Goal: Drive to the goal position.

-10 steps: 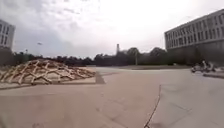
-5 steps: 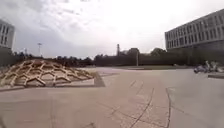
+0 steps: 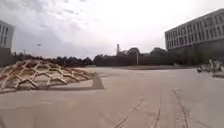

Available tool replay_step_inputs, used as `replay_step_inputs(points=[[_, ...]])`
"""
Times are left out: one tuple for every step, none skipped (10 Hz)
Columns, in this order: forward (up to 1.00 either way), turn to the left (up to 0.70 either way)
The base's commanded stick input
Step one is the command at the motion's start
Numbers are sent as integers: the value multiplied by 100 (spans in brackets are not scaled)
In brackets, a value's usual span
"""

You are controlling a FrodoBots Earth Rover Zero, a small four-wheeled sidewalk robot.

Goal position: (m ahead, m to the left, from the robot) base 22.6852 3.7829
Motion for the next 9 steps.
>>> replay_step_inputs(points=[[70,0],[70,0],[70,0],[70,0],[70,0],[70,0],[70,0],[70,0],[70,0]])
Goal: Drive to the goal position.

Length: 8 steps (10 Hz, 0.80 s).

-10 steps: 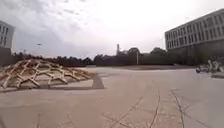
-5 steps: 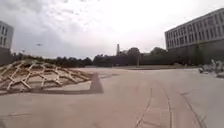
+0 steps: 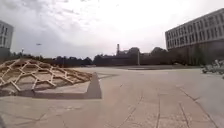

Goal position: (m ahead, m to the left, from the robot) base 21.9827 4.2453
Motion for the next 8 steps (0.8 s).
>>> replay_step_inputs(points=[[70,0],[70,0],[70,0],[70,0],[70,3],[70,14],[70,34],[70,23]])
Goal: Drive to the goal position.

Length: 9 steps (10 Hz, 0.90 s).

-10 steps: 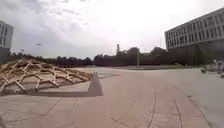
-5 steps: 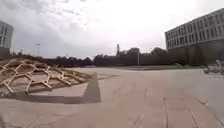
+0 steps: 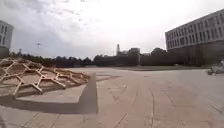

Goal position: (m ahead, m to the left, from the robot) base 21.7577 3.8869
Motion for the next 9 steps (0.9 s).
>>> replay_step_inputs(points=[[70,9],[70,0],[70,0],[70,0],[70,0],[70,0],[70,0],[70,0],[70,0]])
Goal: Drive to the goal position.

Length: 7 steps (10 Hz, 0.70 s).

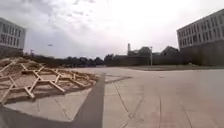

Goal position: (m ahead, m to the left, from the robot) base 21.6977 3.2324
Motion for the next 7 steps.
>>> replay_step_inputs(points=[[70,0],[70,0],[70,0],[70,0],[70,0],[70,0],[70,0]])
